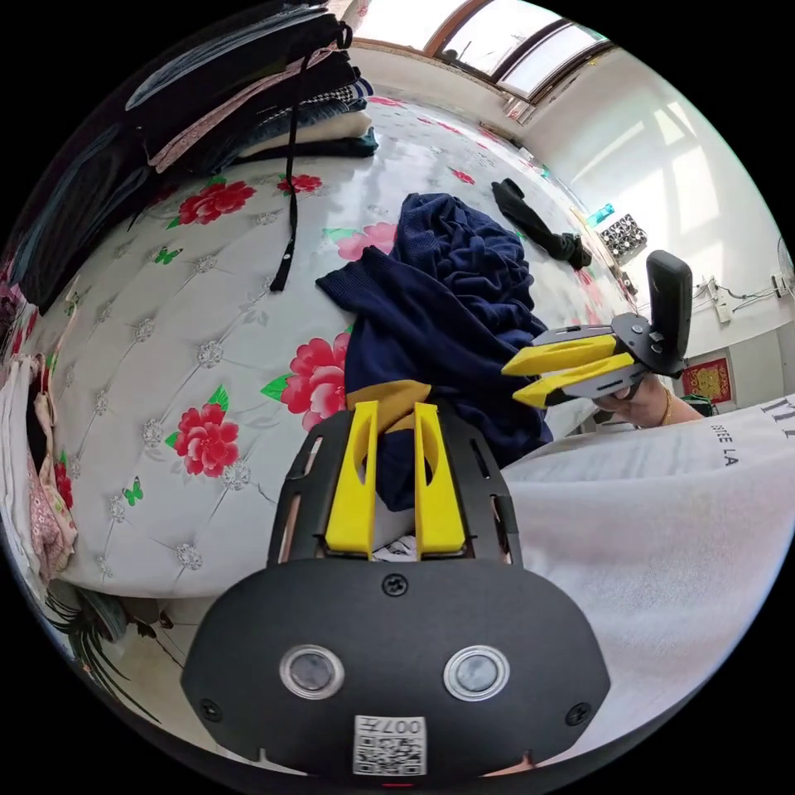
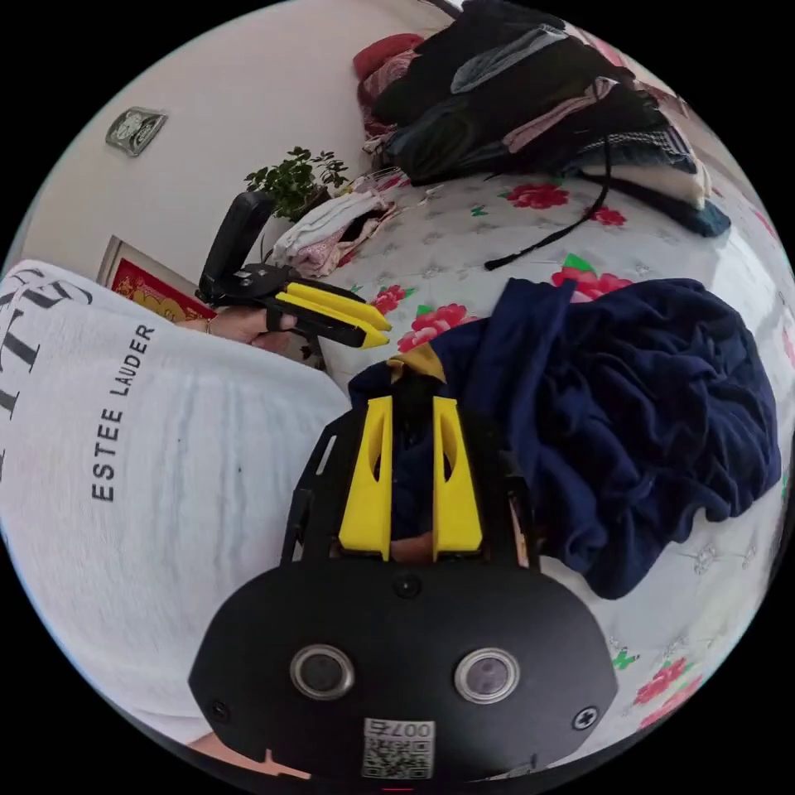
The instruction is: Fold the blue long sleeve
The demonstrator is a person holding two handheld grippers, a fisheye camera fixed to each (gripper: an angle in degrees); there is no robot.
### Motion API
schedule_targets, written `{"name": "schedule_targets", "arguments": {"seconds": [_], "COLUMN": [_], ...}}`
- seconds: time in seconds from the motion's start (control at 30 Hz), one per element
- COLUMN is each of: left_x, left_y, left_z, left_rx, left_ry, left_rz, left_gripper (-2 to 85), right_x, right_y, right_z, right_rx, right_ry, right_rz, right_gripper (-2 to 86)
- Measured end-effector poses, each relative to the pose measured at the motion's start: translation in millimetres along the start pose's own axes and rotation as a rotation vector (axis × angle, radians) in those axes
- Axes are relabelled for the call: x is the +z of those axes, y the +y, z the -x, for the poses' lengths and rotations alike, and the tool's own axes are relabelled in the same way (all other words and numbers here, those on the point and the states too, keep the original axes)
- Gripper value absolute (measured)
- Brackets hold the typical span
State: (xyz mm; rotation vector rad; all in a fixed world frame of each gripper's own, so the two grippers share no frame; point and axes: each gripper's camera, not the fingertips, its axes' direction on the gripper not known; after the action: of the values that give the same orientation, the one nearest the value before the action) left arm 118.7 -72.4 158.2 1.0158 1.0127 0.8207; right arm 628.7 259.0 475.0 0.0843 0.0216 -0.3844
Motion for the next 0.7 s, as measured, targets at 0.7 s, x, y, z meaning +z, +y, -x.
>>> {"name": "schedule_targets", "arguments": {"seconds": [0.7], "left_x": [-59], "left_y": [-25], "left_z": [157], "left_rx": [0.026], "left_ry": [0.067], "left_rz": [-0.131], "left_gripper": [2.6], "right_x": [-88], "right_y": [40], "right_z": [37], "right_rx": [0.392], "right_ry": [0.474], "right_rz": [-0.239], "right_gripper": [1.2]}}
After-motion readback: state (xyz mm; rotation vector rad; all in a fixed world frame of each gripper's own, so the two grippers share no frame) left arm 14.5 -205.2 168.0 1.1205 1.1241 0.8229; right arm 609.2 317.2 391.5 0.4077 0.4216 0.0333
